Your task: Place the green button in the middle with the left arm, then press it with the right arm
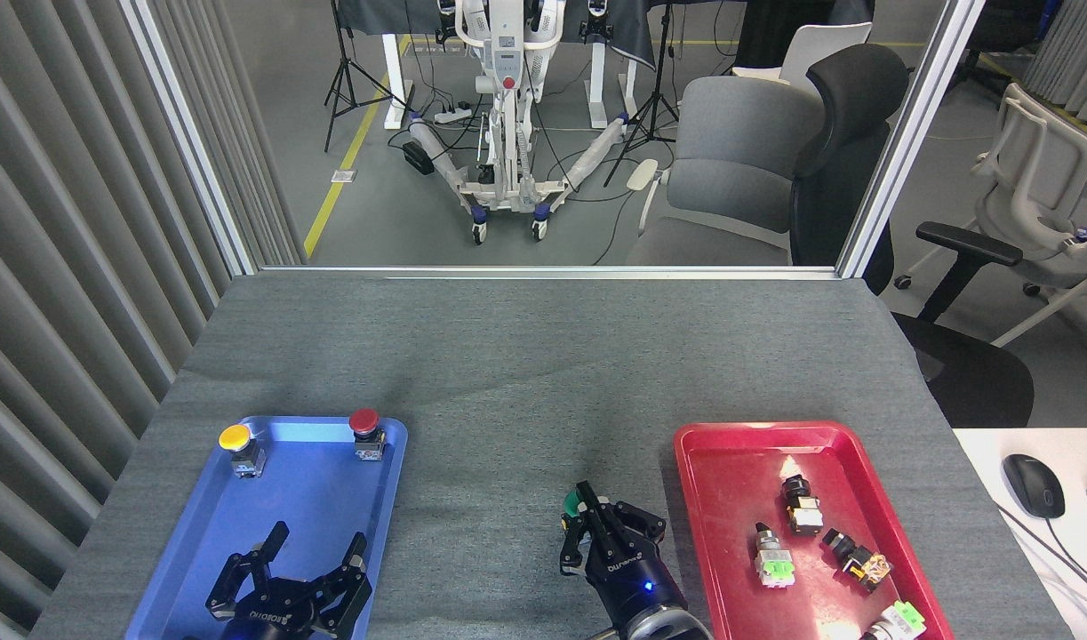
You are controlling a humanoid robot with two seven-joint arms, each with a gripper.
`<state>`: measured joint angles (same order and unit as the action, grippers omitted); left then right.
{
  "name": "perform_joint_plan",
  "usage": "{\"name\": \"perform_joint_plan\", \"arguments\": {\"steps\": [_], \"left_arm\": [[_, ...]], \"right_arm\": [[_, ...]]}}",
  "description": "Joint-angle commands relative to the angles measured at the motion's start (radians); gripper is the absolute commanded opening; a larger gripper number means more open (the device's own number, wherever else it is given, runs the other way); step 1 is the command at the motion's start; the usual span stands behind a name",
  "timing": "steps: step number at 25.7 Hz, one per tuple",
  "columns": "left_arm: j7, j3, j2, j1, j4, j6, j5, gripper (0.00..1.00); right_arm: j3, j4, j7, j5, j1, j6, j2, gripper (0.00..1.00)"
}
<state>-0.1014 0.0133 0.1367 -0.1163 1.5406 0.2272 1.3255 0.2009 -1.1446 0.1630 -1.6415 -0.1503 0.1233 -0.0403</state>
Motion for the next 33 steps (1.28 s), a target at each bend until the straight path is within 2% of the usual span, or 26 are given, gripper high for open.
{"name": "perform_joint_plan", "arguments": {"steps": [1, 3, 5, 6, 7, 8, 15, 19, 23, 26, 30, 33], "left_arm": [[0.000, -0.003, 0.004, 0.001, 0.000, -0.003, -0.009, 0.99], [0.000, -0.003, 0.003, 0.001, -0.004, -0.003, -0.011, 0.99], [0.000, -0.003, 0.004, 0.001, -0.007, -0.005, -0.011, 0.99], [0.000, -0.003, 0.008, 0.001, -0.004, -0.005, -0.011, 0.99], [0.000, -0.003, 0.008, 0.001, 0.000, -0.005, -0.011, 0.99], [0.000, -0.003, 0.009, 0.001, 0.001, -0.006, -0.011, 0.99], [-0.003, -0.003, 0.011, 0.000, 0.003, 0.008, -0.028, 0.99], [-0.004, -0.003, 0.012, -0.002, 0.009, 0.009, -0.029, 0.99], [-0.063, -0.001, 0.018, 0.000, 0.018, 0.008, -0.028, 0.99], [-0.075, 0.002, 0.018, 0.003, 0.024, -0.009, -0.029, 0.99], [-0.086, 0.010, 0.023, -0.008, 0.033, -0.037, -0.029, 0.99], [-0.086, 0.040, 0.021, -0.014, 0.035, -0.040, -0.029, 0.99]], "right_arm": [[-0.001, -0.092, 0.033, 0.043, -0.002, 0.001, -0.006, 0.12], [-0.003, -0.115, 0.035, 0.048, -0.002, 0.001, -0.007, 0.18], [-0.005, -0.121, 0.041, 0.065, -0.003, 0.001, -0.007, 0.37], [-0.008, -0.126, 0.050, 0.086, 0.003, 0.001, -0.003, 0.60], [-0.020, -0.139, 0.064, 0.112, 0.009, 0.001, 0.007, 0.91], [-0.055, -0.162, 0.073, 0.131, 0.018, 0.003, 0.008, 1.00], [-0.261, -0.234, 0.107, 0.137, 0.109, 0.012, 0.010, 1.00], [-0.330, -0.280, 0.319, 0.140, 0.170, 0.015, 0.010, 1.00], [-0.336, -0.287, 0.354, 0.137, 0.219, 0.015, 0.042, 1.00], [-0.345, -0.287, 0.319, 0.131, 0.222, -0.001, 0.050, 1.00], [-0.345, -0.311, 0.151, 0.117, 0.222, -0.030, 0.043, 1.00], [-0.337, -0.343, -0.013, 0.078, 0.225, -0.031, 0.050, 1.00]]}}
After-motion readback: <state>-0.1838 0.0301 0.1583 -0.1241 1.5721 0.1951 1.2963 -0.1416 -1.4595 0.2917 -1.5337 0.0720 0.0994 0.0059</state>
